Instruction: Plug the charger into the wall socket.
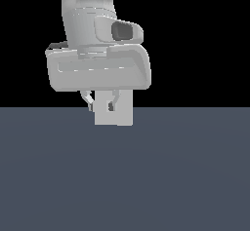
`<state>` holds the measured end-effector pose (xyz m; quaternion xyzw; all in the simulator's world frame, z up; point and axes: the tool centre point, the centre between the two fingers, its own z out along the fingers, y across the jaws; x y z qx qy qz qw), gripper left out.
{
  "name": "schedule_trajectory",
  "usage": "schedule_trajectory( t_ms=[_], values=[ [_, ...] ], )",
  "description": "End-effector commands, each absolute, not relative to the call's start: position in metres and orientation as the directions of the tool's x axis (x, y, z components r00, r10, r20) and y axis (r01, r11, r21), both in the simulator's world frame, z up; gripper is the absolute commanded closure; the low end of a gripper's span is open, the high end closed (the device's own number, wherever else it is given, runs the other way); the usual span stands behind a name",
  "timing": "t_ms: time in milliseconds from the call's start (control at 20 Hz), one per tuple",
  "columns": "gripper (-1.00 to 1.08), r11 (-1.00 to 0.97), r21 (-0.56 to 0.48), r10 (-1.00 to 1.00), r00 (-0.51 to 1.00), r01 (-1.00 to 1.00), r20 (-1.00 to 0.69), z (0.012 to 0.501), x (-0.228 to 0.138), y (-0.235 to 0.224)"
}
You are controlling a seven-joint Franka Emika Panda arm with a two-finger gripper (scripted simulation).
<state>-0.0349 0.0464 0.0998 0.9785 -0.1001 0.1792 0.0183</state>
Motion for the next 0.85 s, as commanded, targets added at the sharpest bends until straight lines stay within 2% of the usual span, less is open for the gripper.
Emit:
schedule_trajectory(
  t_ms=[0,450,800],
  values=[
    [1.08,-0.979,-0.001,-0.19,0.915,-0.203,0.355,0.1,-0.03,0.045],
    [1.08,-0.979,-0.002,-0.191,0.915,-0.203,0.354,0.1,0.002,0.038],
    [1.08,-0.979,0.0,-0.19,0.915,-0.203,0.355,0.1,0.011,0.037]
  ],
)
